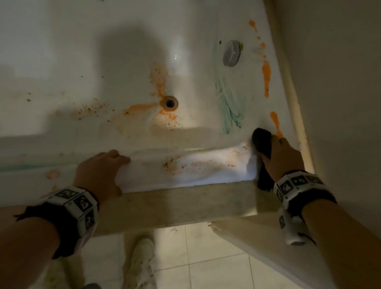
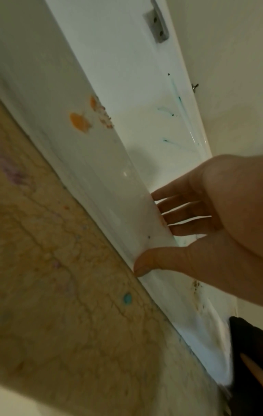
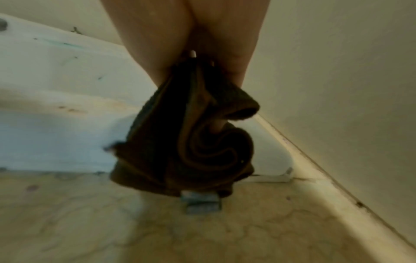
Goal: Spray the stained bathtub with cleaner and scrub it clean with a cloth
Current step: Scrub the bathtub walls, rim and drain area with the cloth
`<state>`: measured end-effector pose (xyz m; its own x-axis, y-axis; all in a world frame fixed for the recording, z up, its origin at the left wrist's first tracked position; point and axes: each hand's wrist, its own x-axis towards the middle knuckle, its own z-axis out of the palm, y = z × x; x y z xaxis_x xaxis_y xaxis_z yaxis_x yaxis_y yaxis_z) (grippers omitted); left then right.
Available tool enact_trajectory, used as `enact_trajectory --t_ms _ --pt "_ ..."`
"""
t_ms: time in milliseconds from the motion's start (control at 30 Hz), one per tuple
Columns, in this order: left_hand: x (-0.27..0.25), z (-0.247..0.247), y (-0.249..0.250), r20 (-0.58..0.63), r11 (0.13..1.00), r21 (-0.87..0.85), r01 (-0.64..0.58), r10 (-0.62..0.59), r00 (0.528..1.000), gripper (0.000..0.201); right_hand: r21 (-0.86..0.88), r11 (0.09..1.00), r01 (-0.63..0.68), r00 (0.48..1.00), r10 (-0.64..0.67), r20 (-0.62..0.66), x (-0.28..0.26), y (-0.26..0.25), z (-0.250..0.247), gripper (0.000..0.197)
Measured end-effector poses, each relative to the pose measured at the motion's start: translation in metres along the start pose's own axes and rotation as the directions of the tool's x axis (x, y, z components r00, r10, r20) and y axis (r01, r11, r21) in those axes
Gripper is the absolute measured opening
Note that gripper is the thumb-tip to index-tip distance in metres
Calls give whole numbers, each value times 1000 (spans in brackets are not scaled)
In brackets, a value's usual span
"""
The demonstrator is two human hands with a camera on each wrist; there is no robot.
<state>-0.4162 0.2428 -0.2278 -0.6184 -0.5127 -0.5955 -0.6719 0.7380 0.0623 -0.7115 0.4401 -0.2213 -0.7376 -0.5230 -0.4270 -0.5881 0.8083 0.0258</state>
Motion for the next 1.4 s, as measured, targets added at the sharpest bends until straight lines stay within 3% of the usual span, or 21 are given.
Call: enact_trajectory --t_ms 200,300,367,433,533,667,800,967,1033,1133,1200,1267,1333,1400 --pt "-1 0 -1 -11 1000 -6 4 -4 1000 73 22 998 60 995 -62 81 -13 -41 6 46" --pt "0 -2 -1 -6 1000 13 2 -2 1000 74 101 987 123 990 -130 61 -15 -45 4 33" --pt "1 -1 -2 0 1000 17 -3 3 1000 74 181 983 16 999 -7 -49 -13 -32 -6 31" --pt "2 0 -3 -5 1000 11 -8 8 1000 74 176 968 -179 976 197 -90 -13 -15 -14 43" --pt "2 0 -5 -3 1000 -7 -15 15 1000 73 118 939 -324 946 321 49 -19 -15 -8 52" --pt "2 -2 -4 -4 1000 -18 -10 10 1000 73 201 936 -289 954 265 139 -15 -51 7 71" --pt "2 -3 -2 -15 1000 -4 -2 2 1000 72 234 932 -278 960 266 85 -8 -71 5 61" --pt "3 -1 0 -12 1000 -10 9 -9 1000 72 258 945 -201 975 166 151 -1 -99 0 72" --pt "2 -2 0 -8 1000 -23 5 -5 1000 73 288 948 -136 984 95 151 3 -109 -2 64" --pt "4 -6 1 28 1000 6 9 -10 1000 72 400 913 -81 996 57 71 10 -110 -7 22" --pt "7 -14 5 32 999 -47 26 -24 999 57 533 843 -77 996 44 73 12 -103 -14 22" --pt "17 -28 20 -24 923 -385 19 -31 999 47 707 701 -98 988 -14 151 9 -93 -21 47" --pt "31 -47 44 -72 704 -710 -27 -34 997 51 848 513 -132 962 -140 234 2 -84 -25 50" --pt "45 -62 68 32 453 -891 33 -12 999 60 898 404 -171 911 -281 300 -4 -79 -24 45"
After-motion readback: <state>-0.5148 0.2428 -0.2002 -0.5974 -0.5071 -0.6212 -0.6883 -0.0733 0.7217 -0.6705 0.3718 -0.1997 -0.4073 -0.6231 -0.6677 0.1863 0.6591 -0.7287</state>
